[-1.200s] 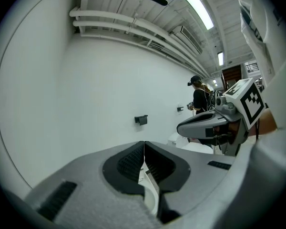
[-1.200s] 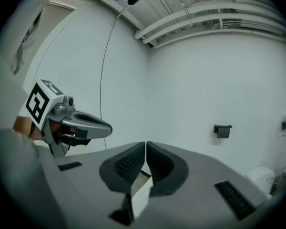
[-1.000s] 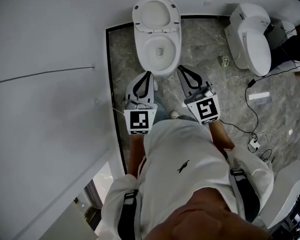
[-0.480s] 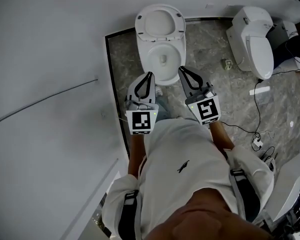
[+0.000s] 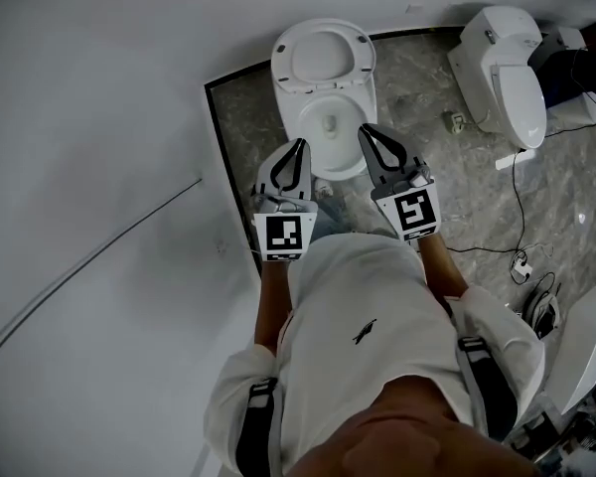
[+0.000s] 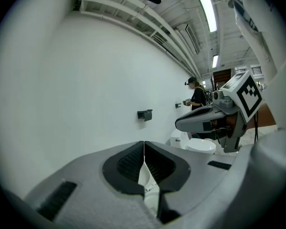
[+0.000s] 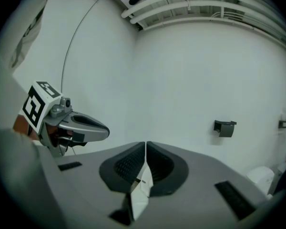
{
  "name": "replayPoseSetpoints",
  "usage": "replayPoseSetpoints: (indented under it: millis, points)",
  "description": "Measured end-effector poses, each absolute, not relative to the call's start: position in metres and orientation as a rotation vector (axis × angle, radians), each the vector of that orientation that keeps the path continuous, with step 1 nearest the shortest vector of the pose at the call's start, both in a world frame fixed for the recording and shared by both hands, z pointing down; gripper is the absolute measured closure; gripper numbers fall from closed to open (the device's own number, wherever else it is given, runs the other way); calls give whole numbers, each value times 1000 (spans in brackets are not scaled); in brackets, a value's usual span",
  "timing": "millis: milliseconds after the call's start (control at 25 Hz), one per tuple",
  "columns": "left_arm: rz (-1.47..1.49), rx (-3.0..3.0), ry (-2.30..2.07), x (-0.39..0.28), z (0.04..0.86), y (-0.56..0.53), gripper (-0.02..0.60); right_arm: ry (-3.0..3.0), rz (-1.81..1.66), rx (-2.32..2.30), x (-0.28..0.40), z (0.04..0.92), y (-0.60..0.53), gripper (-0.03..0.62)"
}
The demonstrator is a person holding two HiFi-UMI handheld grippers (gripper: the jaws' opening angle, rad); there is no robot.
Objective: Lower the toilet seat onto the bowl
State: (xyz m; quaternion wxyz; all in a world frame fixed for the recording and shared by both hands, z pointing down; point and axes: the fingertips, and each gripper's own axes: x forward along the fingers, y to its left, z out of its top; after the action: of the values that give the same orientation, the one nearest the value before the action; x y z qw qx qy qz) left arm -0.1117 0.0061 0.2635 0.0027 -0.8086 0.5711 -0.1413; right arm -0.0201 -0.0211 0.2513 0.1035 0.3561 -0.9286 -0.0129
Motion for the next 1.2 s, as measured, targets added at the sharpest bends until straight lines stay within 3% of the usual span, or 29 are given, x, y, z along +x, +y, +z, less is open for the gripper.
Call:
replayPoseSetpoints:
  millis: [440, 1200]
  points:
    - [-462, -2646, 1661, -144, 296, -51, 551, -2625, -40, 1162, -54, 278, -68, 562]
    - [-492, -2696, 1624, -158, 348, -137, 551, -2502, -45, 1202, -48, 338, -155, 560]
